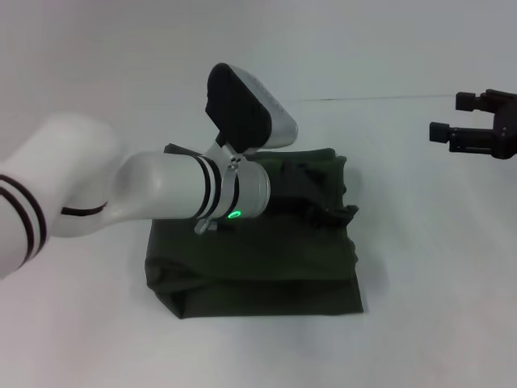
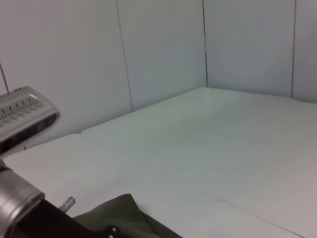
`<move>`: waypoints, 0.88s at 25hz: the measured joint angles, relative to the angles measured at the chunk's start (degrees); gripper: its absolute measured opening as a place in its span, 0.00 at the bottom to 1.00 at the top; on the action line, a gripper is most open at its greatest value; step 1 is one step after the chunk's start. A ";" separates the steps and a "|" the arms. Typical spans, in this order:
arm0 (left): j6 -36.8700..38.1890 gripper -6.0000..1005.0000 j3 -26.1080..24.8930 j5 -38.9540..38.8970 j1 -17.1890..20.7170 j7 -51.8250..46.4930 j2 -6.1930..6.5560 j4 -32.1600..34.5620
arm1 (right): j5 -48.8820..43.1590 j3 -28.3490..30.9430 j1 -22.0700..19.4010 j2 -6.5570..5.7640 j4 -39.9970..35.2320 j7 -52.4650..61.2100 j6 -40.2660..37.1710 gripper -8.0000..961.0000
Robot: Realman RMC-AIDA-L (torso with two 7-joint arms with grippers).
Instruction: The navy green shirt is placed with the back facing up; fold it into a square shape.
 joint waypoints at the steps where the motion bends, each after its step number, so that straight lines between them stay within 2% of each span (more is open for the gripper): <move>1: -0.95 0.83 1.34 0.05 -0.35 -1.22 0.00 -0.34 | 0.00 -0.10 -0.02 0.06 0.00 0.07 0.01 0.94; 5: -2.67 0.83 4.55 -0.38 -0.90 -4.48 0.00 -0.46 | -0.09 -0.25 -0.11 0.25 -0.09 0.12 0.16 0.94; 8: -2.23 0.83 2.62 -2.04 0.03 -4.83 0.01 1.02 | -0.12 -0.27 -0.10 0.56 -0.08 0.24 1.04 0.94; 11: 2.56 0.83 -5.48 -3.60 5.10 -2.85 0.10 6.24 | -0.29 -0.56 0.37 1.64 -0.02 0.26 2.56 0.94; 15: 16.60 0.83 -18.45 -5.75 14.22 5.13 0.19 12.85 | -0.35 -1.54 1.24 2.88 0.29 0.31 4.51 0.94; 17: 23.31 0.83 -22.97 -7.10 17.48 10.12 0.32 13.14 | -0.26 -1.59 1.73 3.28 0.75 0.32 4.89 0.94; 18: 23.31 0.83 -22.97 -7.10 17.48 10.12 0.32 13.14 | -0.26 -1.61 2.09 3.47 1.07 0.33 5.29 0.94; 19: 29.89 0.83 -29.85 -7.24 21.08 15.36 0.41 12.75 | -0.34 -1.91 2.60 3.72 1.49 0.35 5.92 0.94; 22: 32.99 0.83 -34.22 -6.59 23.49 16.81 0.48 12.53 | -0.50 -4.96 4.22 4.41 2.87 0.82 8.55 0.94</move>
